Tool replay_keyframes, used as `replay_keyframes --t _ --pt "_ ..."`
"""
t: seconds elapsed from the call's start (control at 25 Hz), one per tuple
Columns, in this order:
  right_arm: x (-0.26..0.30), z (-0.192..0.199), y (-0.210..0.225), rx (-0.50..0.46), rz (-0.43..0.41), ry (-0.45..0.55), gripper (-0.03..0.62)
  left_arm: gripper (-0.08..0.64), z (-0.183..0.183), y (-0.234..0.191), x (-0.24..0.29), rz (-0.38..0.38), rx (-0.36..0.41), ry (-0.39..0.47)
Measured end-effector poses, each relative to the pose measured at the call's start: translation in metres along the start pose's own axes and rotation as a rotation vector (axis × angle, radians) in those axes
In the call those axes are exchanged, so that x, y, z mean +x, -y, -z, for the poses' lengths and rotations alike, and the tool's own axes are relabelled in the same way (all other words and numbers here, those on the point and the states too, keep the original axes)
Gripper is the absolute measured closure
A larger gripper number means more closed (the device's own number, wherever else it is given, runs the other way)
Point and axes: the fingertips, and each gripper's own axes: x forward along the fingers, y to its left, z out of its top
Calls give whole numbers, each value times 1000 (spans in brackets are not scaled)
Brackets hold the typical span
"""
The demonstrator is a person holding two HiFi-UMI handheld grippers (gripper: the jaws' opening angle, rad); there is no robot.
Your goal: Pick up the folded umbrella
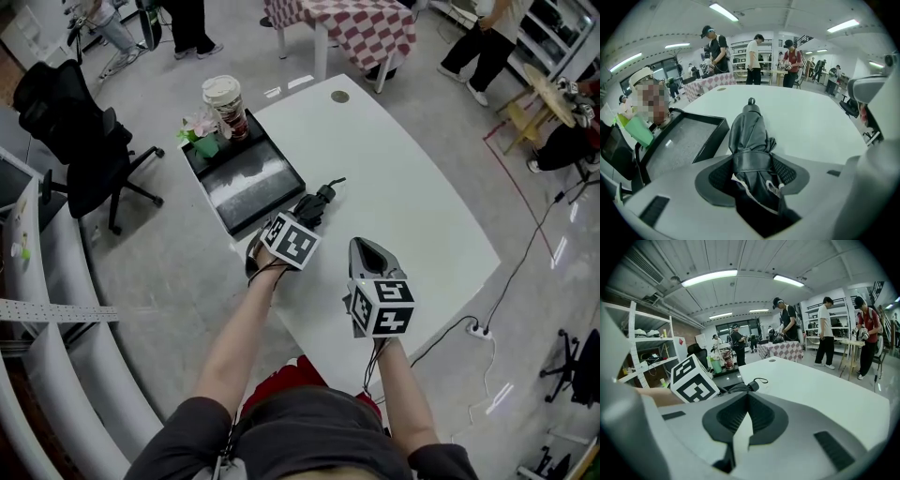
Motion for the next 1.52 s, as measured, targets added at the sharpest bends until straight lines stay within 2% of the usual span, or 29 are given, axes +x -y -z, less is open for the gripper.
replay_keyframes --t 0.36,0.48,0.96,1.52 --pt "-32 -2 6 6 37 28 574 341 -12 25 -30 30 -45 119" --pt "-43 -1 6 10 46 39 574 342 -15 33 -44 19 -42 164" --pt "-86 -4 -9 20 55 107 574 342 -20 40 -120 -15 -117 364" --pt "-131 -7 -31 16 58 160 574 342 -14 65 -194 -12 -119 511"
